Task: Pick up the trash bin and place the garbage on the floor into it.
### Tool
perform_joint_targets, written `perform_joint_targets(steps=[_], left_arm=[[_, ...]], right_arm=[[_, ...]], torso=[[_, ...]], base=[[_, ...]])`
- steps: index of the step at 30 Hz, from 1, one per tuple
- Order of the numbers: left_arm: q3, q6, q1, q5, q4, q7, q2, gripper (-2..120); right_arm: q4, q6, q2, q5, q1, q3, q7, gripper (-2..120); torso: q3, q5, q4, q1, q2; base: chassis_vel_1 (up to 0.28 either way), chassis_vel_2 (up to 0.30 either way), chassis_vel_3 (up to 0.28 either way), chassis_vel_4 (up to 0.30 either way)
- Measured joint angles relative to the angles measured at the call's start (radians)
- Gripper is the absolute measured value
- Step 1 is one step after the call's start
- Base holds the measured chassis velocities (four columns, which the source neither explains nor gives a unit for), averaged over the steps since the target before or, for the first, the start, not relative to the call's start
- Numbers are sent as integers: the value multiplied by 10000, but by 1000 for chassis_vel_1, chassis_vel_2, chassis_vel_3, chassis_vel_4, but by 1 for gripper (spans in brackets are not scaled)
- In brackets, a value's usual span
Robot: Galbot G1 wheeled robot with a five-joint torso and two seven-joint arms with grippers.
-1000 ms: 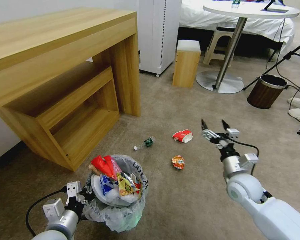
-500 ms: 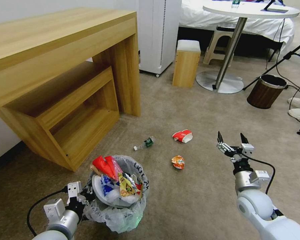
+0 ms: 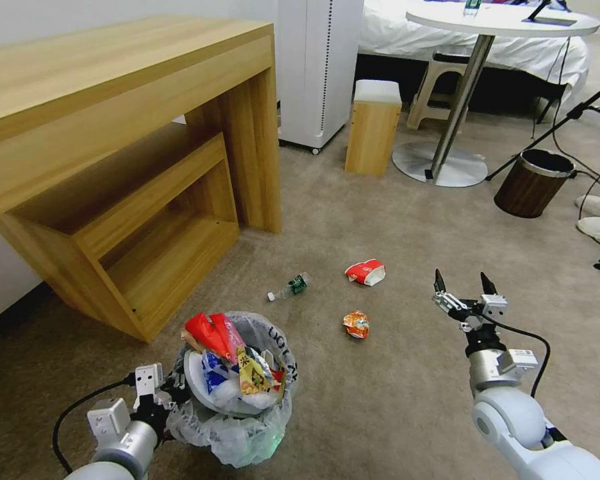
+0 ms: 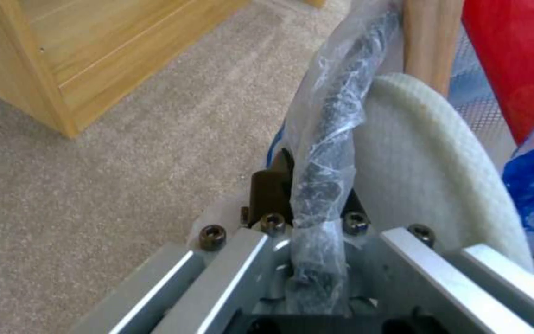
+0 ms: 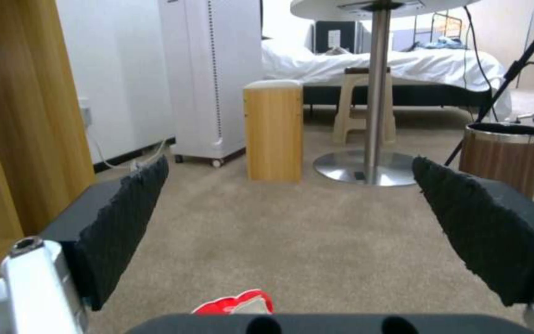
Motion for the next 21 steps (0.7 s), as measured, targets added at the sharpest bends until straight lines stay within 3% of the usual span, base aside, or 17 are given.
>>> perform_joint_targets(steps=[21], left_arm=[[-39, -57, 76, 5, -41, -169, -109, 0]], right_arm=[[-192, 161, 35, -266, 20, -128, -141, 100]], torso=[[0, 0, 0, -1, 0]], base=[[0, 0, 0, 0]])
